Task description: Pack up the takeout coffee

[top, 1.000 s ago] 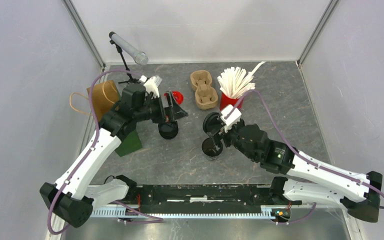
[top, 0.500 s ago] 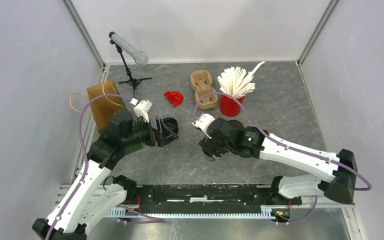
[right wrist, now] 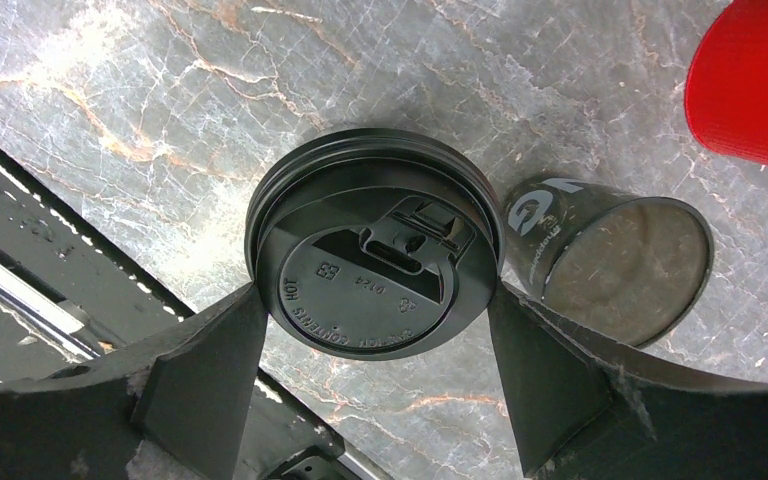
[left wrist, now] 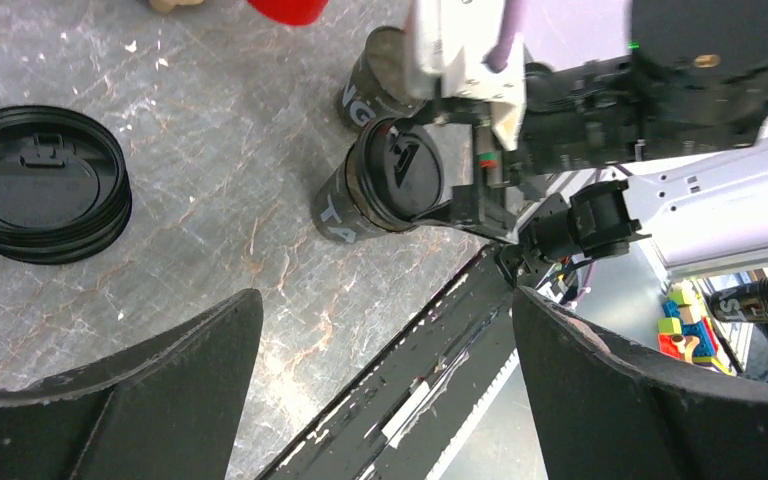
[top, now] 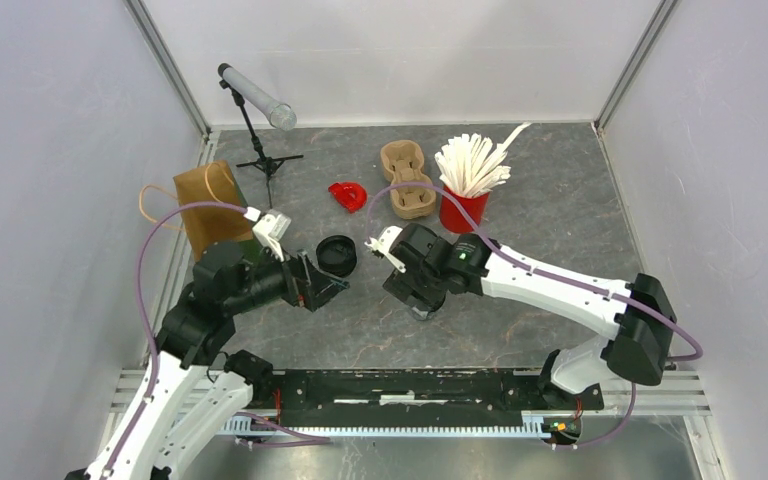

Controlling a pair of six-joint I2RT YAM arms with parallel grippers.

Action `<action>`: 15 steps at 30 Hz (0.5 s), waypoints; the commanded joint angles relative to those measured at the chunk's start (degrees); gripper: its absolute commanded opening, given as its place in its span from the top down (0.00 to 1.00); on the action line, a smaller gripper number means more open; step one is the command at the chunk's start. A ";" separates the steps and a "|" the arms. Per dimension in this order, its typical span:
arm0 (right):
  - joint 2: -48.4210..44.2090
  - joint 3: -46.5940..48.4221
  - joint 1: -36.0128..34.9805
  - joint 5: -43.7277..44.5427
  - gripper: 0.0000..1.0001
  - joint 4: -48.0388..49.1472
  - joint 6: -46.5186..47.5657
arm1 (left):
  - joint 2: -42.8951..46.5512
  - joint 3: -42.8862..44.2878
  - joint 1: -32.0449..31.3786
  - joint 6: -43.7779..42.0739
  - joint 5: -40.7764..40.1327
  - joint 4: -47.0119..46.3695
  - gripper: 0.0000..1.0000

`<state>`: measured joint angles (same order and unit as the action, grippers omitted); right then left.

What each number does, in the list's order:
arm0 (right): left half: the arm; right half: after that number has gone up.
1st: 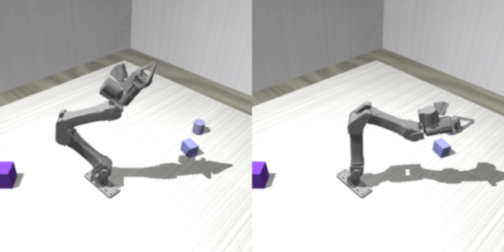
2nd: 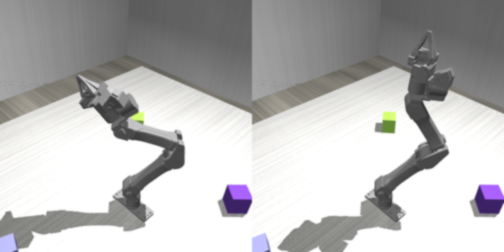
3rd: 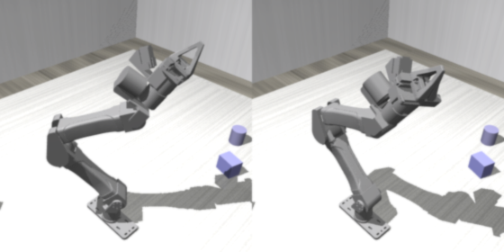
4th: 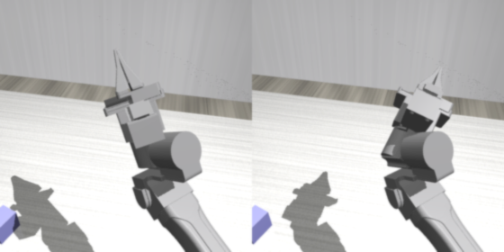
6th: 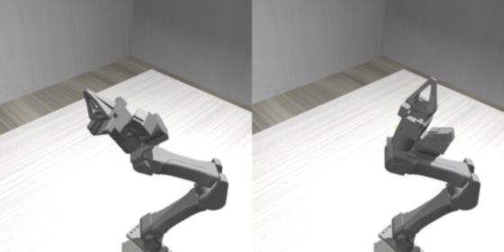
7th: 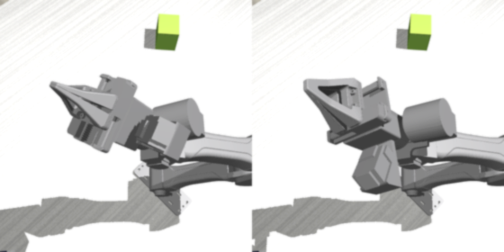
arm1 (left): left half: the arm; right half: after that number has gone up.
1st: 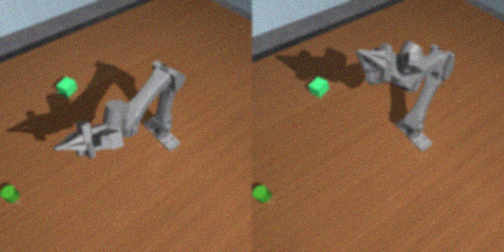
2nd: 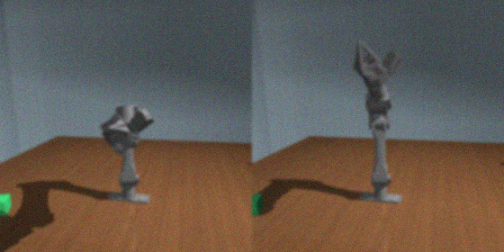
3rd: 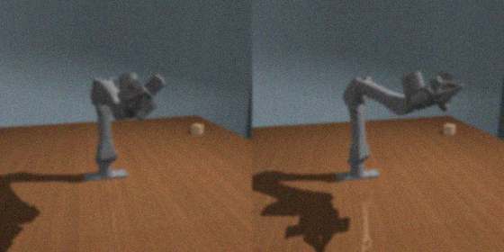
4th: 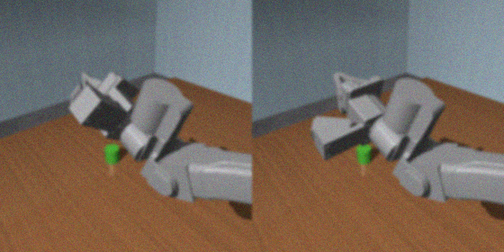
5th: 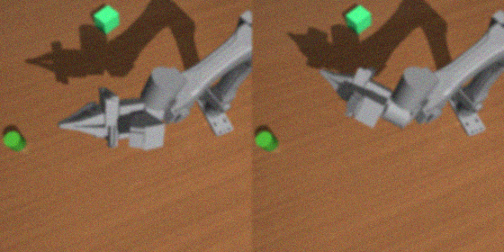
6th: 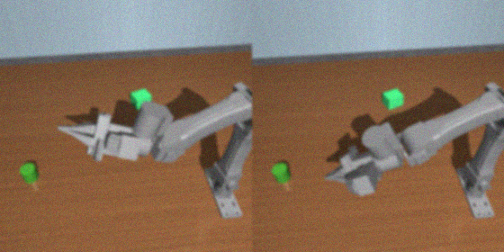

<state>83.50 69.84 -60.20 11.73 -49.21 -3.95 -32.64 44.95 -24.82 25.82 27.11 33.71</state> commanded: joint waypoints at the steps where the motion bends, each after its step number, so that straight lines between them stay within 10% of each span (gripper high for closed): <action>1: 1.36 3.31 0.39 -2.30 0.15 -2.58 1.29 | 2.60 -0.23 0.12 -2.47 -1.38 -2.60 0.00; 15: 3.46 1.92 2.46 -4.53 0.14 -2.95 3.28 | 1.81 -0.38 0.12 -2.45 -0.86 -2.47 0.00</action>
<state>86.56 72.20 -58.26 8.80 -53.04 -1.83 -30.85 44.71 -24.82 25.78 26.48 33.08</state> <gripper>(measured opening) 0.859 0.996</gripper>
